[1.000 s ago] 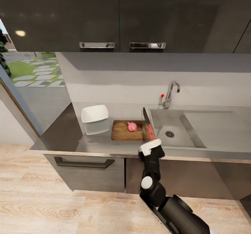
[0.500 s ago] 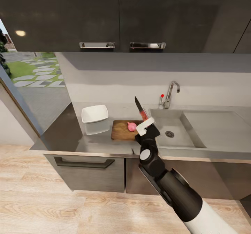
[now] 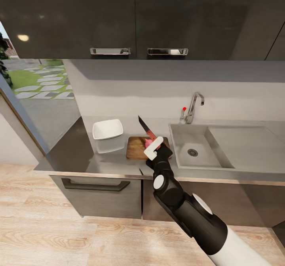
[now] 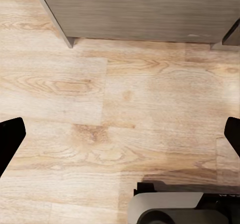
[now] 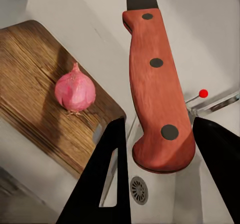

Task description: In the kitchen, take the Vidalia onion out of the sink, dice it on the chopping board with the paring knife, put the diced onion into the bowl on the countertop, then place both the paring knife and the chopping board into the sink.

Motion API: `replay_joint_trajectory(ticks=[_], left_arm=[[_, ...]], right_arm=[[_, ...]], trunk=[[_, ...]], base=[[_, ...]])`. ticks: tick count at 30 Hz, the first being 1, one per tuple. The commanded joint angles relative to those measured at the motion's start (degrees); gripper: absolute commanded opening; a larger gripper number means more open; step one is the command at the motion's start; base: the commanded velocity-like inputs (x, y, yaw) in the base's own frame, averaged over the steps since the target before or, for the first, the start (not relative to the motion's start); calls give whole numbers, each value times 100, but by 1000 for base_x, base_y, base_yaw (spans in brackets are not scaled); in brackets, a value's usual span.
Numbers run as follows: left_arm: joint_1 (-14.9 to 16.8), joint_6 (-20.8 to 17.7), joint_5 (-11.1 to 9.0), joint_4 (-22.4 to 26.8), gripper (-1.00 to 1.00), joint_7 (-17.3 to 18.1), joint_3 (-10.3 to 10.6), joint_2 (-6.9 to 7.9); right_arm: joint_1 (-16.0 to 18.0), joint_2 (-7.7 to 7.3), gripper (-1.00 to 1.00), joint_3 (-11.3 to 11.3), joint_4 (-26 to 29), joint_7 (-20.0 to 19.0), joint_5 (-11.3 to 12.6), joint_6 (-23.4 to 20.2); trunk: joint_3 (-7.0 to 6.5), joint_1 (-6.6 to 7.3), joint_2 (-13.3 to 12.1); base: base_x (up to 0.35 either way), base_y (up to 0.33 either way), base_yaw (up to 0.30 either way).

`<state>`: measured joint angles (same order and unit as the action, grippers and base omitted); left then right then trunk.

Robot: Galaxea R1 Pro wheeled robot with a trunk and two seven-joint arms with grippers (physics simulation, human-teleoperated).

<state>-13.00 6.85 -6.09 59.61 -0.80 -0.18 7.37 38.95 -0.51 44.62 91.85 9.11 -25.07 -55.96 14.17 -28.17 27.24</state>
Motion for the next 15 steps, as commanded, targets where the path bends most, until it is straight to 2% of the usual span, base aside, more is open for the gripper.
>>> replay_joint_trajectory(ticks=[1, 4, 7, 10, 15], left_arm=[[-1, 9, -59, 6, 100, -8, 9, 2], [-1, 9, -59, 7, 100, -8, 9, 2], [-1, 9, -59, 0, 100, -8, 9, 2], [-1, 9, -59, -1, 100, -8, 9, 2], [-1, 9, -59, -2, 100, -8, 9, 2]], right_arm=[[8, -16, -100, 19, -2, 61, 38, -32], [7, -89, -100, 20, -9, 63, 37, -33], [-1, -177, -100, 20, -62, 64, 38, -37], [-8, -208, -100, 20, -132, 64, 37, -38], [-24, -238, -100, 112, -203, 66, 37, -40]], trunk=[[9, -3, 9], [9, -3, 9], [9, -3, 9], [9, -3, 9], [9, -3, 9]], base=[[0, 0, 0], [0, -10, 0], [0, -175, 0], [0, -177, 0], [0, -37, 0]])
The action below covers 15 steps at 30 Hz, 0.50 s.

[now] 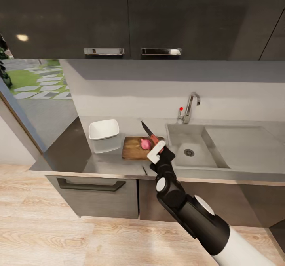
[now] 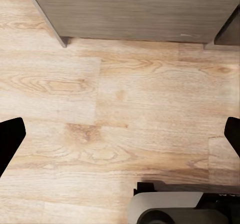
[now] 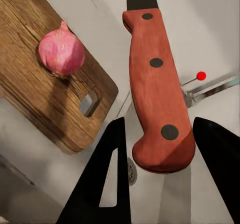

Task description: In the kitchen, take the Vidalia onion out of the sink, dice it on the chopping board with the paring knife, put the diced onion into the bowl on the countertop, then place both the paring knife and the chopping board into the sink.

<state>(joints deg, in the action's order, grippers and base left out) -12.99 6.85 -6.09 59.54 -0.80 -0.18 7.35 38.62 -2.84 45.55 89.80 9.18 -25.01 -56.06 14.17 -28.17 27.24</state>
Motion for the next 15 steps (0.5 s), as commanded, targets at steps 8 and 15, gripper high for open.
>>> replay_joint_trajectory(ticks=[8, 15], left_arm=[[-1, 9, -59, 0, 100, -8, 9, 3], [-1, 9, -59, 2, 100, -8, 9, 3]], right_arm=[[5, -82, -100, 506, -12, 75, 38, -32], [5, -96, -100, 525, -103, 75, 40, -26]], trunk=[[9, -3, 9], [9, -3, 9]], base=[[0, -2, 0], [0, -2, 0]])
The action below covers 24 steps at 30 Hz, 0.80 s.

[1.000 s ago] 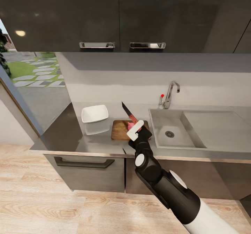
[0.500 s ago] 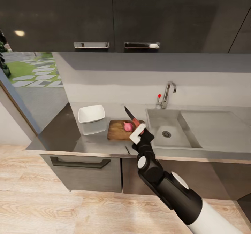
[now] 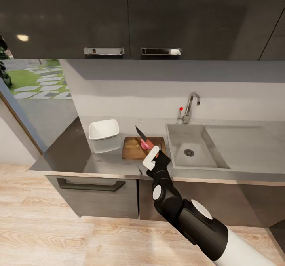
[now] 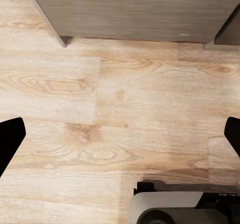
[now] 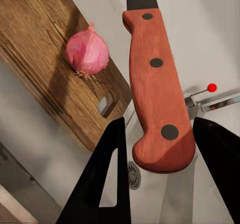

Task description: In the kitchen, take the Vidalia onion out of the sink, dice it on the chopping board with the paring knife, put the diced onion into the bowl on the countertop, then place both the paring knife and the chopping board into the sink.

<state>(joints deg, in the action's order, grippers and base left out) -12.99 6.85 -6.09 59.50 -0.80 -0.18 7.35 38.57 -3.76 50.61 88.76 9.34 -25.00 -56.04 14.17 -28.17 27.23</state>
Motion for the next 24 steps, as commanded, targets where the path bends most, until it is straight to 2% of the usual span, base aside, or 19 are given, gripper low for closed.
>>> replay_joint_trajectory(ticks=[1, 12, 24], left_arm=[[-1, 9, -59, 4, 100, -8, 9, 3], [-1, 9, -59, -1, 100, -8, 9, 3], [-1, 9, -59, -30, 100, -8, 9, 3]], right_arm=[[10, -16, -100, 19, -17, 59, 39, -26], [10, -62, -100, 19, -63, 59, 43, -21], [10, -46, -100, 20, -391, 42, 64, -13]], trunk=[[9, -3, 10], [9, -3, 10], [9, -3, 10]], base=[[0, -61, 0], [0, -51, 0], [0, -1, 0]])
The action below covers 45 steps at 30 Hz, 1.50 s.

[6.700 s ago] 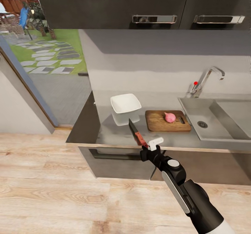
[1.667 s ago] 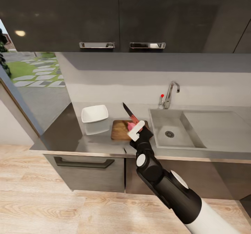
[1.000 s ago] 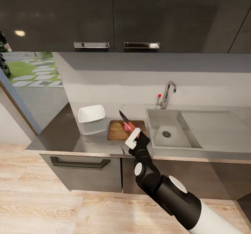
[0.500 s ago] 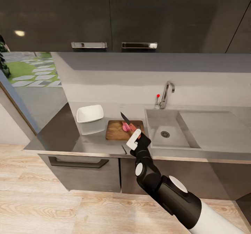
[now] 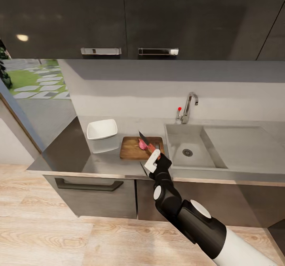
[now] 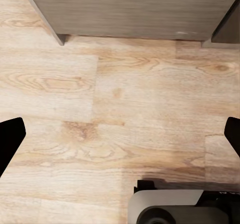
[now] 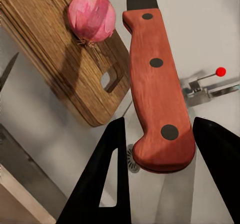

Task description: In the kitchen, take the Vidalia onion out of the sink, dice it on the chopping board with the paring knife, put the diced onion into the bowl on the countertop, then place both the paring knife and the chopping board into the sink.

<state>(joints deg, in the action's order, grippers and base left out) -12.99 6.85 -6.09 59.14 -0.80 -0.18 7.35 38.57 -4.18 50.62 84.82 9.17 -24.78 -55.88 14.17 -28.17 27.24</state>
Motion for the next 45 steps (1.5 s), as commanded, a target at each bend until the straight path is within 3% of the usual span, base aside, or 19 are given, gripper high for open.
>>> replay_joint_trajectory(ticks=[1, 10, 16, 20, 45], left_arm=[[-1, 9, -59, 7, 100, -8, 9, 3], [-1, 9, -59, 9, 100, -8, 7, 3], [-1, 9, -58, 9, 100, -8, 8, 3], [-1, 9, -59, 9, 100, -8, 9, 3], [-1, 9, -59, 1, 100, -8, 9, 3]], right_arm=[[10, -4, -100, 19, 2, 59, 43, -28], [9, 3, -100, 18, 0, 59, 60, -28], [10, 5, -100, 18, 0, 66, 473, -28], [8, 5, -100, 18, 0, 67, 547, -28], [9, -11, -100, 15, -23, 69, 569, -28]], trunk=[[9, -3, 9], [9, -3, 9], [17, -3, 9], [45, -3, 9], [276, -3, 9]], base=[[0, 0, 0], [77, 0, 0], [17, 0, 0], [1, 0, 0], [69, 0, 0]])
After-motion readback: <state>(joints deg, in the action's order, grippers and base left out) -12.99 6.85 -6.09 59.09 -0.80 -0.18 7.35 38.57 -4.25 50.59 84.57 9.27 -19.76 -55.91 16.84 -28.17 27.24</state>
